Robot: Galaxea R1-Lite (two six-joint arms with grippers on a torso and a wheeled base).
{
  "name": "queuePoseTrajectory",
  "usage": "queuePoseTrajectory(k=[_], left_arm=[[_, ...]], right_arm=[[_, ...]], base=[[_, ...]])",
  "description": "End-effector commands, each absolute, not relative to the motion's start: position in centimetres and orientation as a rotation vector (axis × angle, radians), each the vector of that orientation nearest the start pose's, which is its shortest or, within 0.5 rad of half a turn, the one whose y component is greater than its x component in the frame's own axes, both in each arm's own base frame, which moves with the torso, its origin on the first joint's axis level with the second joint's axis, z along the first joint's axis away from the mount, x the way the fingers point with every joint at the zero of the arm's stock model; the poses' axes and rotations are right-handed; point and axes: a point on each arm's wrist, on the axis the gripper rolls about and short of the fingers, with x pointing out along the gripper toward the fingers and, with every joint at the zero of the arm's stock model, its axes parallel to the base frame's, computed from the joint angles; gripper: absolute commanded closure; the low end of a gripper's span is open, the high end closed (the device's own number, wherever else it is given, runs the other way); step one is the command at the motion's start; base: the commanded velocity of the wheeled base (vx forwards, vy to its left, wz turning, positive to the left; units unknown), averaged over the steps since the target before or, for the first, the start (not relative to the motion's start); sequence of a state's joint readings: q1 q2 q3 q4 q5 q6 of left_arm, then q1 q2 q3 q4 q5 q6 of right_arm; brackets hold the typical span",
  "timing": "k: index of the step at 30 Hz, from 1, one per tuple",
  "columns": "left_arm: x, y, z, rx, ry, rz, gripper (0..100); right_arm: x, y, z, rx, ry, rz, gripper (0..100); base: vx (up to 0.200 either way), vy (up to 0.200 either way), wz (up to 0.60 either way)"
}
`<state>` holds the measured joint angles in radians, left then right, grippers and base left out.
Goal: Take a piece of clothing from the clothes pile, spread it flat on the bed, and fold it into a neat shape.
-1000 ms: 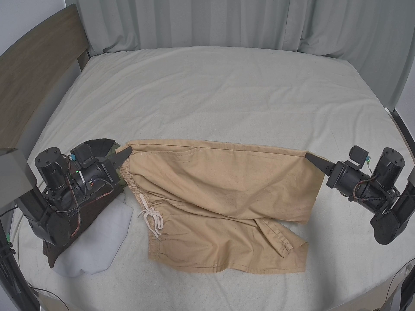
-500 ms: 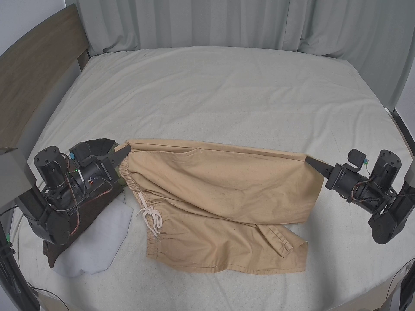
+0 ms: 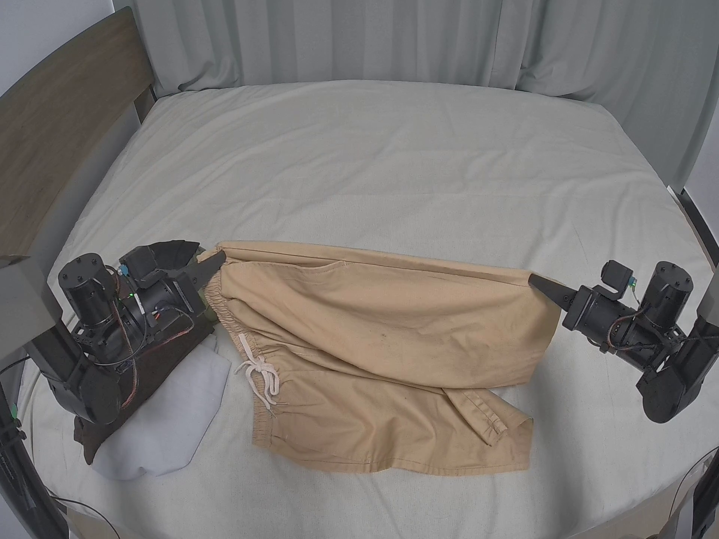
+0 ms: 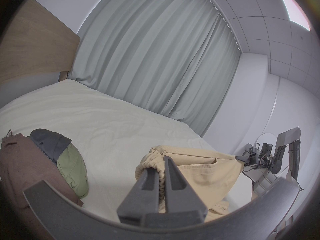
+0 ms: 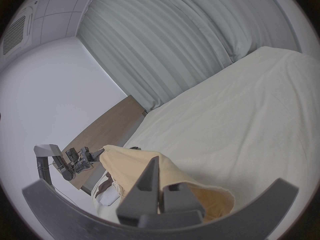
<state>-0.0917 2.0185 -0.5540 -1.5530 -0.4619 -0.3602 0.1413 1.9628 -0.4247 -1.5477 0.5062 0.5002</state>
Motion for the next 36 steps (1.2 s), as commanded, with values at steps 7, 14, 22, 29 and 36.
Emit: queuePoseTrajectory(k=[7, 14, 22, 29, 36], left_arm=[[32.1, -4.0, 11.3, -0.335, 0.014, -0.563, 100], [32.1, -4.0, 11.2, -0.335, 0.017, -0.564, 100], [32.1, -4.3, 11.0, -0.338, 0.026, -0.57, 100], [33.1, -4.5, 9.9, -0.336, 0.045, -0.571, 100], [34.1, -5.2, 9.3, -0.343, 0.044, -0.565, 100]], right_arm=[[29.1, 5.3, 10.5, 0.481, 0.155, 0.637, 100], [29.1, 5.4, 10.6, 0.48, 0.154, 0.642, 100], [29.5, 5.7, 10.9, 0.416, 0.117, 0.655, 100], [31.2, 5.8, 10.9, 0.415, 0.077, 0.606, 100], [32.6, 5.7, 10.3, 0.415, 0.071, 0.593, 100]], base=[[0.0, 0.0, 0.0], [0.0, 0.0, 0.0], [0.0, 0.0, 0.0], [0.0, 0.0, 0.0], [0.0, 0.0, 0.0]])
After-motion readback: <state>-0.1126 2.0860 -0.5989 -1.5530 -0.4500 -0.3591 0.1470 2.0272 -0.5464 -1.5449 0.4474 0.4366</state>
